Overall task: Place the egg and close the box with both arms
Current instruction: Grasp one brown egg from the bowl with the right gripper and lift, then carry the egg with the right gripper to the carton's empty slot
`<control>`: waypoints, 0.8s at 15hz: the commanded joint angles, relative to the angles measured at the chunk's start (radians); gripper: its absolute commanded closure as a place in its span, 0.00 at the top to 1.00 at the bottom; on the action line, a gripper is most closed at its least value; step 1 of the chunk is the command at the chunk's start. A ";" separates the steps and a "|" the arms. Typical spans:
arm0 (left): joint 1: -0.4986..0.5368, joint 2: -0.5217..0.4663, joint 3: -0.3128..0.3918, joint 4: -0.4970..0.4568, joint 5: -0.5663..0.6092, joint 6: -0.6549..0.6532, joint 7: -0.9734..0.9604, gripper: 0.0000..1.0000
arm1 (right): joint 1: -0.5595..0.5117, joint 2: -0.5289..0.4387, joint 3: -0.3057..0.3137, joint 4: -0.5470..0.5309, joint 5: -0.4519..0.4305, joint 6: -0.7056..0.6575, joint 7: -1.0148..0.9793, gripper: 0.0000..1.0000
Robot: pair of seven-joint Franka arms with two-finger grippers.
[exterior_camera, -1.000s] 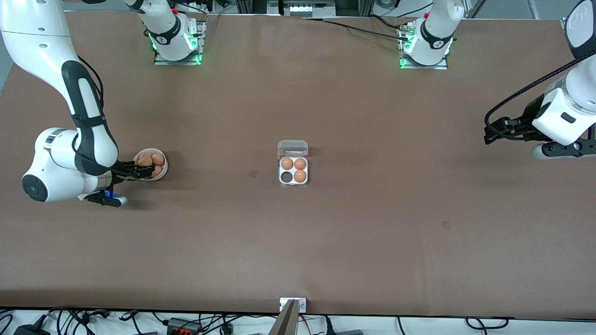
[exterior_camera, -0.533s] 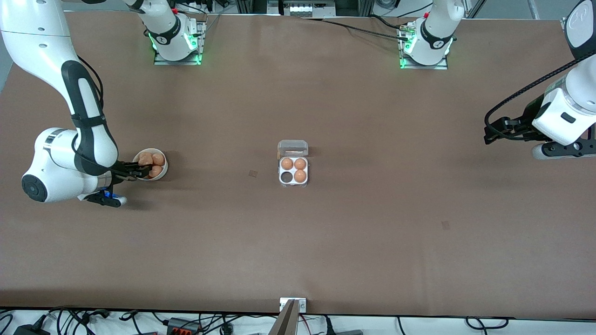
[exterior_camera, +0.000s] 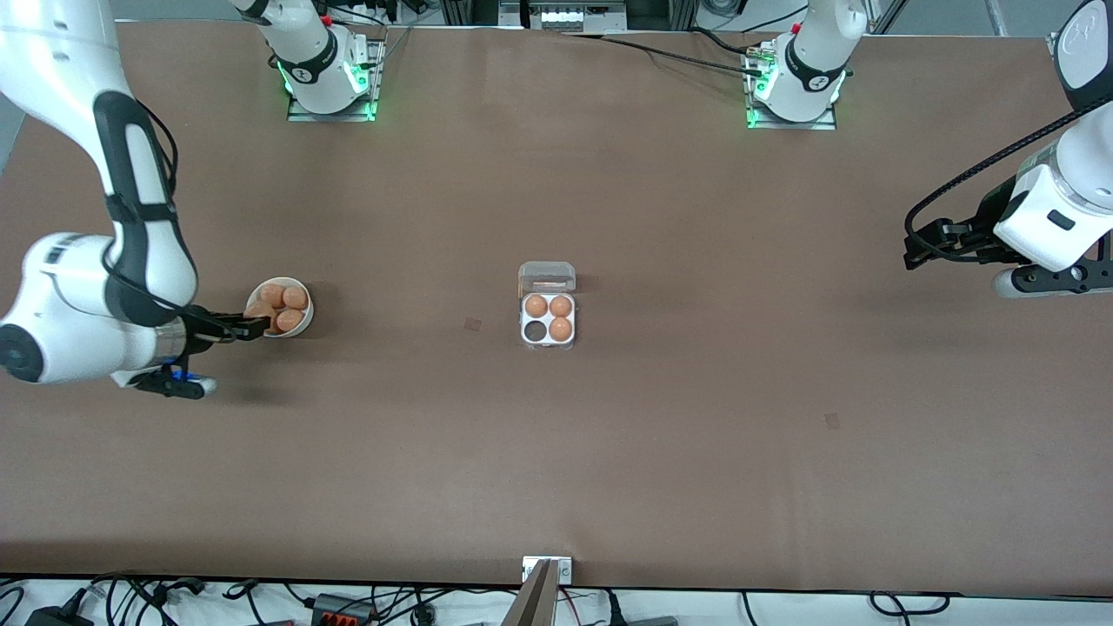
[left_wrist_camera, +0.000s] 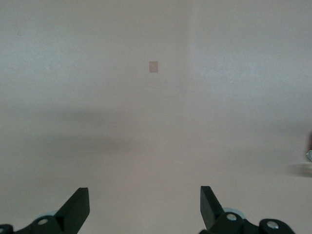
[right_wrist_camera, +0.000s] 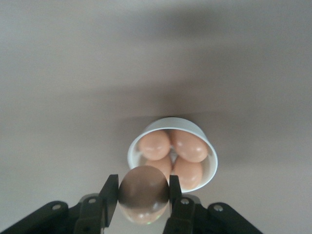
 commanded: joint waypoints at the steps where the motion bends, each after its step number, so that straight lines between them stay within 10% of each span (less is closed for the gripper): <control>1: 0.002 -0.012 -0.001 0.008 -0.013 -0.012 0.019 1.00 | 0.089 -0.021 0.003 0.091 -0.018 -0.044 0.002 0.00; 12: -0.001 -0.013 -0.023 0.008 -0.012 -0.015 0.019 1.00 | 0.509 0.026 0.000 0.125 -0.021 0.353 0.208 0.00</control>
